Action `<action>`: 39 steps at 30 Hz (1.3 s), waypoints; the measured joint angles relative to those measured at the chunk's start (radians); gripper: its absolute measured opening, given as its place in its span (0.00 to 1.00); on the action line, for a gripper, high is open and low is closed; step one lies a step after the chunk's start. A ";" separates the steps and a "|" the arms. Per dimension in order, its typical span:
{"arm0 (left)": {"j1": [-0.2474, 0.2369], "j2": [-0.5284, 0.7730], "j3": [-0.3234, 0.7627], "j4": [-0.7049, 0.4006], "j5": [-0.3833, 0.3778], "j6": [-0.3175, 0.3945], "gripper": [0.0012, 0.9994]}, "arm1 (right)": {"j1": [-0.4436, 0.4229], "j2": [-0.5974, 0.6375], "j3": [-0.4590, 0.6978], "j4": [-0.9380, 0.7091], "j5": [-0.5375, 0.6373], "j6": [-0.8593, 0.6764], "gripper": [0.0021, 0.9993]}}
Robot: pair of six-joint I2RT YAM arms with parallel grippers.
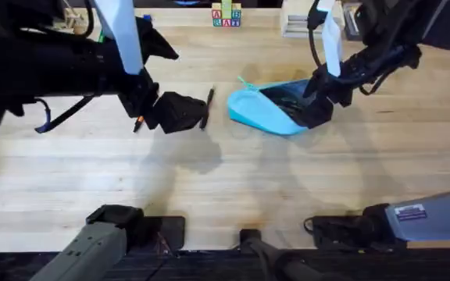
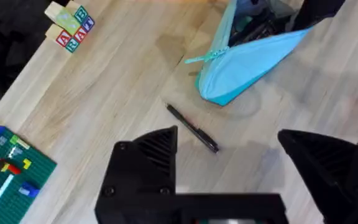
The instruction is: Unzip the bag, pick up the pens from the table one at a time and place them inside, then zip the bag closed.
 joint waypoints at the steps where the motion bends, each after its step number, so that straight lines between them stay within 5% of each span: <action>1: 0.000 0.000 0.000 0.000 0.000 0.000 0.99 | 0.000 0.000 0.000 0.000 -0.002 0.009 1.00; 8: 0.000 0.000 0.000 0.000 0.000 0.000 0.99 | 0.000 -0.031 0.002 -0.002 -0.004 0.101 1.00; 39: 0.000 0.000 0.000 0.000 -0.057 -0.012 0.99 | 0.000 -0.543 0.020 -0.200 0.080 0.528 1.00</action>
